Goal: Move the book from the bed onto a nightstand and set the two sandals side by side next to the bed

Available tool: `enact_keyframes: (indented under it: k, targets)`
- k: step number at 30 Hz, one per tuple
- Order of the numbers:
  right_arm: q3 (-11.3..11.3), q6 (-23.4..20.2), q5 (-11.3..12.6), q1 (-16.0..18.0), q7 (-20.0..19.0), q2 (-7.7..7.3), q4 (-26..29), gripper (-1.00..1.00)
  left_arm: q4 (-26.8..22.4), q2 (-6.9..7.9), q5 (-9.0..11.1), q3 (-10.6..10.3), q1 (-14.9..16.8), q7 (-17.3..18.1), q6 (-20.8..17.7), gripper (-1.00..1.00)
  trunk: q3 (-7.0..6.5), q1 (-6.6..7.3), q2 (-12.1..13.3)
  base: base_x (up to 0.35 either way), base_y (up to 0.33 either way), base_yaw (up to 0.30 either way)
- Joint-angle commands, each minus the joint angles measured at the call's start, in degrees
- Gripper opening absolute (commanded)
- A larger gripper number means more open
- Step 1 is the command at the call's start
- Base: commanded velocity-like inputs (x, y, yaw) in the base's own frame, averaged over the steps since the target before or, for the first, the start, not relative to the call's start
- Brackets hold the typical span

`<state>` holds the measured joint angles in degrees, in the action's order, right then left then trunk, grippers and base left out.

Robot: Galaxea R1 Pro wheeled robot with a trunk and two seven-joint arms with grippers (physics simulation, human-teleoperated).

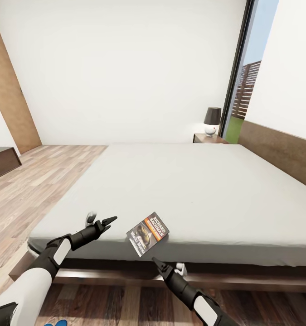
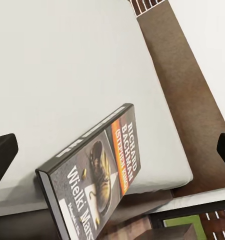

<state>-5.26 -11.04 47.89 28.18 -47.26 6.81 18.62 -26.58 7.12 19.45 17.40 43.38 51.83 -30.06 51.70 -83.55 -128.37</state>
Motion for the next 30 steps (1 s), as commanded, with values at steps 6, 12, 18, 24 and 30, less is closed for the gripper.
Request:
enact_keyframes:
  k: [6,12,18,24,30]
  targets:
    - [-0.2,-0.6,0.6,0.0,2.0,0.44,0.1,1.0,0.0,0.0,0.2,0.1,0.0,0.0,-0.4,1.0,0.05,0.01,0.0,0.0,0.0,0.0]
    - [-0.3,-1.1,0.6,0.0,2.0,0.49,0.4,1.0,0.0,0.0,0.2,0.1,0.0,0.0,-0.4,1.0,0.05,0.01,0.0,0.0,0.0,0.0]
    - [-0.3,-1.3,0.6,0.0,2.0,0.49,0.5,1.0,0.0,0.0,0.2,0.1,0.0,0.0,-0.4,1.0,0.05,0.01,0.0,0.0,0.0,0.0]
    - [-0.3,-1.3,0.5,0.0,2.0,0.49,0.6,1.0,0.0,0.0,0.2,0.1,0.0,0.0,-0.4,1.0,0.05,0.01,0.0,0.0,0.0,0.0]
    - [-0.3,-1.3,0.5,0.1,2.0,0.49,0.6,1.0,0.0,0.0,0.2,0.1,0.0,0.0,-0.4,1.0,0.05,0.01,0.0,0.06,0.045,0.0]
